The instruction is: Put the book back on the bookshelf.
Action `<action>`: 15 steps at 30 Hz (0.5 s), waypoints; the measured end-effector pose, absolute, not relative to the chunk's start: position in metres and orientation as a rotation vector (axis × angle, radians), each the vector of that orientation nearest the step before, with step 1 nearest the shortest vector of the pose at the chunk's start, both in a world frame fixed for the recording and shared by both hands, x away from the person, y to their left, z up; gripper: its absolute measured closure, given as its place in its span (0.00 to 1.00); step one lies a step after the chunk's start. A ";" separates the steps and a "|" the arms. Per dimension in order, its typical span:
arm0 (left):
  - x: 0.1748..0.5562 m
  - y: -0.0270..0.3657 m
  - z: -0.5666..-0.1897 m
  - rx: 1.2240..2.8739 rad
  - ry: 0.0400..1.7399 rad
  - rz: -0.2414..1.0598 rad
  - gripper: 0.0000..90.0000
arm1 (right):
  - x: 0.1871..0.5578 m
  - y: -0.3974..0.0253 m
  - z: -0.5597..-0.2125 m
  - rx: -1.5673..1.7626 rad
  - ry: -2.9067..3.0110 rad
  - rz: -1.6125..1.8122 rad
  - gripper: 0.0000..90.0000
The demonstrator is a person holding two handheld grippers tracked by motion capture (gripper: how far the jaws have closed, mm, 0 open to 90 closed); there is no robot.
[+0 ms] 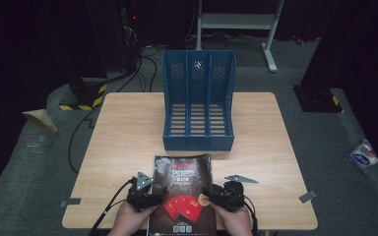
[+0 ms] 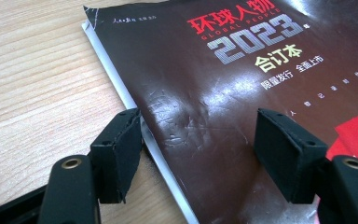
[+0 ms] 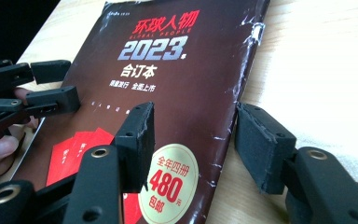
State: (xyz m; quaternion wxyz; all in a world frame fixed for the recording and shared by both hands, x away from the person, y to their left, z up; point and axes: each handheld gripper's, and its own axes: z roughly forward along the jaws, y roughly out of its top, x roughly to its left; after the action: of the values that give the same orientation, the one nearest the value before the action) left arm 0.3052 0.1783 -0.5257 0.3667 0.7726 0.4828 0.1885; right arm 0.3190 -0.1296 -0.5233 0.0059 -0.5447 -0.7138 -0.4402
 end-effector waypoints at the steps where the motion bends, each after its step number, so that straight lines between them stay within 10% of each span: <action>1: 0.305 0.178 -0.526 1.985 1.241 0.484 0.36 | 0.319 -0.130 -0.523 -1.694 -2.209 -1.376 0.52; 15: 0.305 0.178 -0.526 1.985 1.241 0.487 0.37 | 0.324 -0.123 -0.522 -1.661 -2.317 -1.367 0.60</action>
State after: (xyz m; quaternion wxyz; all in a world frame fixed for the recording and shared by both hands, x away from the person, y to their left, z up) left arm 0.3052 0.1784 -0.5257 0.3666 0.7723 0.4829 0.1895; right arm 0.3237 -0.1232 -0.5218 -0.0102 -0.5254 -0.7327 -0.4324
